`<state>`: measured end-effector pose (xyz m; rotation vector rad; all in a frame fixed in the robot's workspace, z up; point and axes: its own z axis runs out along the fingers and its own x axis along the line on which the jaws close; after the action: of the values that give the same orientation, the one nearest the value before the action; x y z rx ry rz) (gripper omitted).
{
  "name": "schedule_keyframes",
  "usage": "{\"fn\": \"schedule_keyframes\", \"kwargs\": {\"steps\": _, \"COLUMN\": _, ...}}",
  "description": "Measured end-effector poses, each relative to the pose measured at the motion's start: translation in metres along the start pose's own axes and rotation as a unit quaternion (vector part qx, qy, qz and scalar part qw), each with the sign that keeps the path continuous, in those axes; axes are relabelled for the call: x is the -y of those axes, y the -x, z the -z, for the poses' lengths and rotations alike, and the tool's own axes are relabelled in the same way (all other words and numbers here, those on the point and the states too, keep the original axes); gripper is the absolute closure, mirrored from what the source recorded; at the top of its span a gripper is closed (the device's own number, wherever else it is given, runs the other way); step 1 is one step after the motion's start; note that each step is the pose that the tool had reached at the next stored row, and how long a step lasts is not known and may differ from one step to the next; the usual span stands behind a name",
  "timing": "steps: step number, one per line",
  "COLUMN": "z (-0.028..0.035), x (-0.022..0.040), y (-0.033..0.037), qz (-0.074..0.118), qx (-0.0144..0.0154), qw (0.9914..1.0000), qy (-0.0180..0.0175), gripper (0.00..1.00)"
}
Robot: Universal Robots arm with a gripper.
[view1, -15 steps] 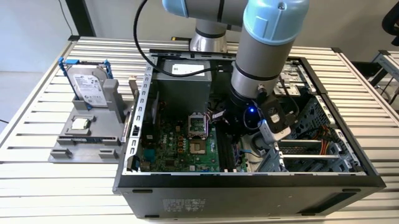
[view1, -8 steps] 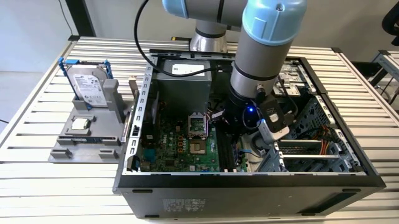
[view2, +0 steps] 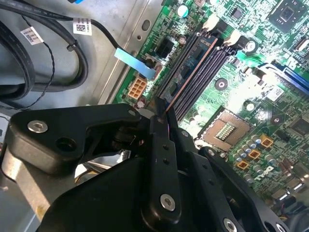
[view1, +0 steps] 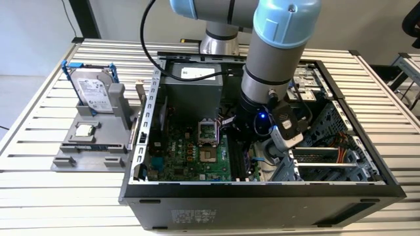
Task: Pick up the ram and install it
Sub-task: 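Insert the ram into the slot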
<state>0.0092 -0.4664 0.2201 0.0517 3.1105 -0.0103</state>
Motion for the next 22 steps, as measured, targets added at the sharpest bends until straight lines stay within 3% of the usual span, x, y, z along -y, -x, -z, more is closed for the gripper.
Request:
{"fn": "schedule_keyframes", "kwargs": {"steps": 13, "z": -0.0070, "x": 0.0001, "y": -0.0002, "qz": 0.000, "qx": -0.0004, "qw": 1.00000, "qy": -0.0004, "gripper": 1.00}}
{"fn": "schedule_keyframes", "kwargs": {"steps": 22, "z": -0.0075, "x": 0.0000, "y": -0.0002, "qz": 0.000, "qx": -0.0004, "qw": 1.00000, "qy": -0.0004, "gripper": 1.00}}
